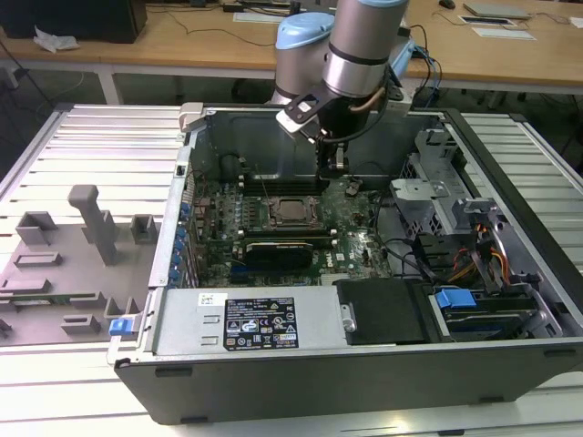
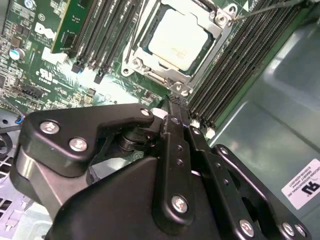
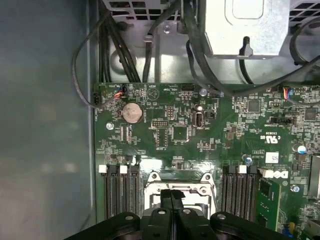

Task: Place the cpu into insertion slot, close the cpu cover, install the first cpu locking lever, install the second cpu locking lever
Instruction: 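Close the cpu cover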

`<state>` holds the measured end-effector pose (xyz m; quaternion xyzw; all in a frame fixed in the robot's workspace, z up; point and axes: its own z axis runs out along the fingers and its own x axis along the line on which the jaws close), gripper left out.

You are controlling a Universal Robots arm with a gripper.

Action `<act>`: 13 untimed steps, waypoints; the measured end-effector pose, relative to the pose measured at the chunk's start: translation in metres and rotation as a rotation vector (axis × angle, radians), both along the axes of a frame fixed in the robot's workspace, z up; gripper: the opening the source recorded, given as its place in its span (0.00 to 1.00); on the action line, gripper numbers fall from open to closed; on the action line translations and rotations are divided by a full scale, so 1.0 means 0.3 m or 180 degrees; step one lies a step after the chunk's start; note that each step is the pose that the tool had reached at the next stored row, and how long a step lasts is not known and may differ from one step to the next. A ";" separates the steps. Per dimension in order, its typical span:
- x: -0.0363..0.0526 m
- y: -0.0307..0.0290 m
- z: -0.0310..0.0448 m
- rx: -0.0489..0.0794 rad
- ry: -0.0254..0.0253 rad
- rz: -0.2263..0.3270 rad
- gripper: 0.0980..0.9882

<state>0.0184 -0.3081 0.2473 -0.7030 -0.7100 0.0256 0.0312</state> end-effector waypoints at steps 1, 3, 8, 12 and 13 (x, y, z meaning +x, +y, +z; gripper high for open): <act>-0.004 0.000 0.000 -0.0022 -0.0004 0.0000 0.01; -0.019 0.000 -0.001 -0.0067 -0.0024 0.0000 0.01; -0.057 0.000 -0.002 -0.0178 -0.0108 0.0000 0.01; -0.154 0.000 -0.009 -0.0197 -0.0309 -0.0004 0.01; -0.163 0.000 -0.011 -0.0198 -0.0309 -0.0003 0.01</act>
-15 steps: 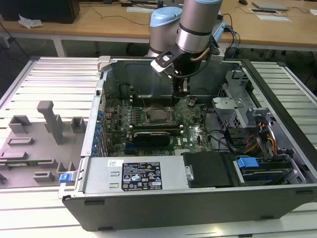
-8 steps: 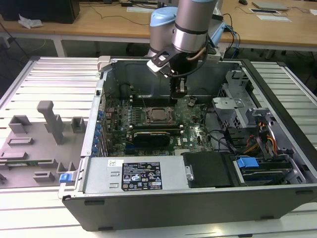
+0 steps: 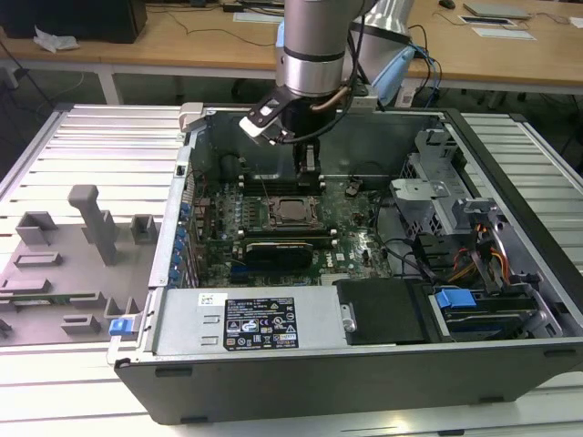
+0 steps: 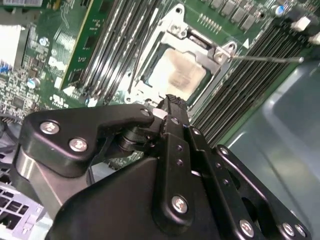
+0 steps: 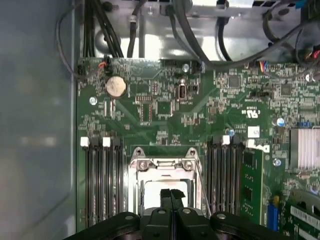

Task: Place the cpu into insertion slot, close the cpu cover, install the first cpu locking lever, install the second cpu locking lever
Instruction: 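Close the cpu cover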

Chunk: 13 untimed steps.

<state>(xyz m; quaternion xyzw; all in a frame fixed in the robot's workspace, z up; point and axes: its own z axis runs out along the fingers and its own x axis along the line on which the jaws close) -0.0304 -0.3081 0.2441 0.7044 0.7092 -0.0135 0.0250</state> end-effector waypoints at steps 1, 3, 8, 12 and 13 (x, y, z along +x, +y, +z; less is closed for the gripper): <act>-0.004 0.000 -0.002 0.0000 0.0000 0.0000 0.01; -0.013 -0.001 -0.007 0.0002 0.0000 0.0000 0.01; -0.027 -0.011 -0.012 0.0096 0.0000 0.0001 0.01; -0.028 -0.015 -0.015 0.0097 0.0000 0.0000 0.01; -0.028 -0.015 -0.015 0.0097 0.0000 0.0000 0.01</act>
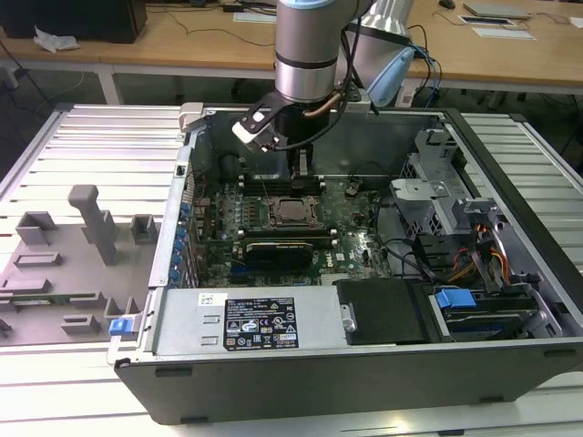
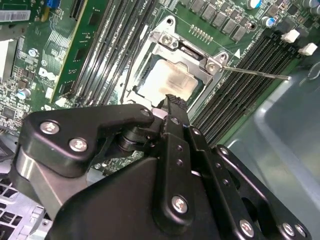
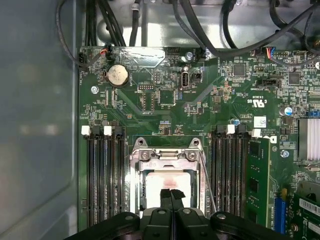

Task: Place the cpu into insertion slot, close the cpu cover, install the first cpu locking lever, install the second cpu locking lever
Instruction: 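Close the cpu cover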

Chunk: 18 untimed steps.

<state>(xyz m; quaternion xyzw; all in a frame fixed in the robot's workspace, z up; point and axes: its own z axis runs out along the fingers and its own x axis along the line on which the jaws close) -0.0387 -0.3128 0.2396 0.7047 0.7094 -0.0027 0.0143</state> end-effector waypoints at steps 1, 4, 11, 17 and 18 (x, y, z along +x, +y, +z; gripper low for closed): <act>0.000 0.000 0.000 0.0000 0.0000 0.0002 0.01; 0.000 0.000 0.000 0.0000 0.0000 0.0271 0.01; 0.000 0.000 0.000 -0.0017 0.0002 0.0733 0.01; 0.000 0.000 -0.001 -0.0030 0.0002 0.1256 0.01; 0.000 0.000 -0.001 -0.0036 0.0003 0.1371 0.01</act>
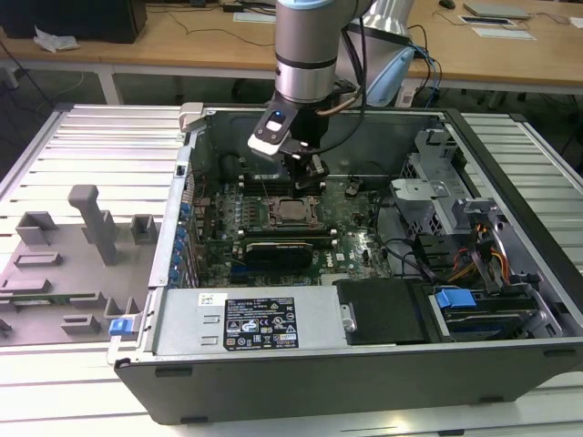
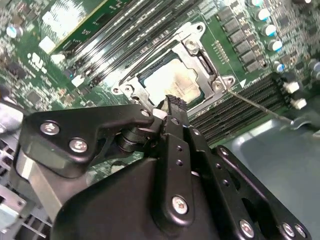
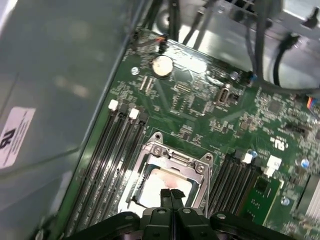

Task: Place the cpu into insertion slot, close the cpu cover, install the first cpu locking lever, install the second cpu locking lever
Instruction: 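Close the cpu cover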

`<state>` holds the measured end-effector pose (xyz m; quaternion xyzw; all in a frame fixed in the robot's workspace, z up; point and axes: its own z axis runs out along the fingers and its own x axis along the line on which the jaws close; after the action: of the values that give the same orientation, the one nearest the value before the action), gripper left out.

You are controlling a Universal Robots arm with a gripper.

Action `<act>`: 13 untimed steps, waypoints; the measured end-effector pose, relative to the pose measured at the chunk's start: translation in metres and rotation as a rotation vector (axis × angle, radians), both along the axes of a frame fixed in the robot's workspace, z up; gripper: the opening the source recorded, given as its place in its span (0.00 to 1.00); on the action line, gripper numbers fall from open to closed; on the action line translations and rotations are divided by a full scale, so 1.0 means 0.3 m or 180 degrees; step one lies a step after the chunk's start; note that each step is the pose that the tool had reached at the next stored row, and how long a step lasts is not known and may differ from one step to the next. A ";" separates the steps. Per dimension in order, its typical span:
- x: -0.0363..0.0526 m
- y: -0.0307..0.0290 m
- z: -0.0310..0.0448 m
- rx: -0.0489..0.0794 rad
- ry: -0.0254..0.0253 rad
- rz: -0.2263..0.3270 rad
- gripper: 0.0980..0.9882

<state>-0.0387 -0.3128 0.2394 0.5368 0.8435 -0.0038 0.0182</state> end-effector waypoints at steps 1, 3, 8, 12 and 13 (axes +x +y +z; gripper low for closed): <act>0.000 0.000 0.000 -0.0002 0.0000 0.0052 0.01; 0.000 0.000 0.000 -0.0010 0.0000 0.0192 0.01; 0.000 0.000 0.000 -0.0020 -0.0001 0.0654 0.01; 0.000 0.000 0.000 -0.0021 -0.0001 0.0946 0.01; 0.000 0.000 0.000 -0.0021 -0.0002 0.1004 0.01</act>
<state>-0.0387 -0.3128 0.2393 0.3975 0.9174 -0.0036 0.0206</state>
